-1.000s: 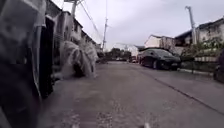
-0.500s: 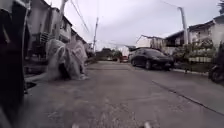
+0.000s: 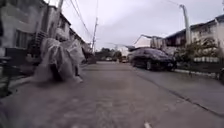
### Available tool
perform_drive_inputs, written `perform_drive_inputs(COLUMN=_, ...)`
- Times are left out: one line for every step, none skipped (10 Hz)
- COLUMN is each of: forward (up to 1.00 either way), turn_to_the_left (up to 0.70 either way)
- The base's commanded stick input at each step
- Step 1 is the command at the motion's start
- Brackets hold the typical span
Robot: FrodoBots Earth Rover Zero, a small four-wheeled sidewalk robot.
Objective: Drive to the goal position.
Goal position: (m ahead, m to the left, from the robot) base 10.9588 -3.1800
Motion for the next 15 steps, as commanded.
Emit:
perform_drive_inputs(forward=0.70, turn_to_the_left=0.00)
perform_drive_inputs(forward=0.70, turn_to_the_left=0.00)
perform_drive_inputs(forward=0.70, turn_to_the_left=0.00)
perform_drive_inputs(forward=0.70, turn_to_the_left=0.00)
perform_drive_inputs(forward=0.70, turn_to_the_left=0.00)
perform_drive_inputs(forward=0.70, turn_to_the_left=0.00)
perform_drive_inputs(forward=0.70, turn_to_the_left=0.00)
perform_drive_inputs(forward=0.70, turn_to_the_left=0.00)
perform_drive_inputs(forward=0.70, turn_to_the_left=0.00)
perform_drive_inputs(forward=0.70, turn_to_the_left=0.00)
perform_drive_inputs(forward=0.70, turn_to_the_left=0.00)
perform_drive_inputs(forward=0.70, turn_to_the_left=0.00)
perform_drive_inputs(forward=0.70, turn_to_the_left=0.00)
perform_drive_inputs(forward=0.70, turn_to_the_left=0.00)
perform_drive_inputs(forward=0.70, turn_to_the_left=0.00)
